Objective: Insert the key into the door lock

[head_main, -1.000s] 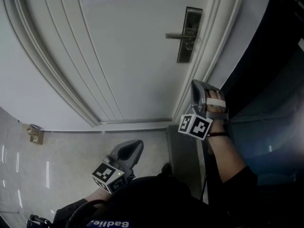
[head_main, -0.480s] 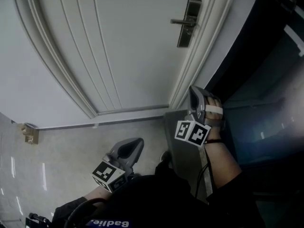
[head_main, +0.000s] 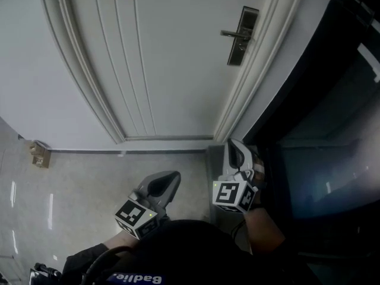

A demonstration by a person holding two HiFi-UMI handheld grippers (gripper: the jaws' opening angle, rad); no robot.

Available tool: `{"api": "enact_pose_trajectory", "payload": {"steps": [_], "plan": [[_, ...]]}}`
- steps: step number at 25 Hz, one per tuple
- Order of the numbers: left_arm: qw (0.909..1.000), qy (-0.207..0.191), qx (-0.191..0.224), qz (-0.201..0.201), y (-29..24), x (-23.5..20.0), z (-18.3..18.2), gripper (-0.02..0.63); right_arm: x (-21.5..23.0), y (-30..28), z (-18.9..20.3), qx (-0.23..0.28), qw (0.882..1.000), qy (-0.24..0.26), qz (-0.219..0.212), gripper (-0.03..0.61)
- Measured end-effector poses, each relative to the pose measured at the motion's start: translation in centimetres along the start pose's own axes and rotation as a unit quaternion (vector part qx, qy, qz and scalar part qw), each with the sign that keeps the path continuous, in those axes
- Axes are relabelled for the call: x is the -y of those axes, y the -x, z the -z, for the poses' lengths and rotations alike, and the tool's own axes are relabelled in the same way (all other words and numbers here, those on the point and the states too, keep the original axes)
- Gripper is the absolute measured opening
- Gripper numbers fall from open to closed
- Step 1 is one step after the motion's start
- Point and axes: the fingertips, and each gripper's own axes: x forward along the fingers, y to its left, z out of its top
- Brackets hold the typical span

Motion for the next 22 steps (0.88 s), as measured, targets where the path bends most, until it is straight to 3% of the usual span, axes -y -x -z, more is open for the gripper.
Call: {"api": "enact_pose_trajectory", "payload": {"steps": [7,9,13,17,22], "plan": [[0.999,-0.009,-0.006,-0.045,-3.5,5.1,0.4,0.02,-1.4,3.5,4.2,0.033,0.985,-0.129,-0.113,0.003],[0.9984,-0.01,-0.013,-0.055,-4.4,6.8,0.9,0.02,-1.5,4.9,5.6,0.039,0.971,-0.186,-0.145,0.003],[0.9971,-0.01,-0.028,-0.07,-5.7,9.8,1.2,0.02,-1.1,7.4,7.1,0.061,0.932,-0.3,-0.192,0.002],[0.997,-0.021,-0.028,-0.069,-6.0,11.3,1.9,0.02,-0.2,9.8,6.4,0.092,0.908,-0.353,-0.208,0.002],[0.9986,-0.029,-0.023,-0.038,-5.7,13.9,1.1,0.02,0.1,12.9,5.3,0.111,0.879,-0.412,-0.213,0.002]]}}
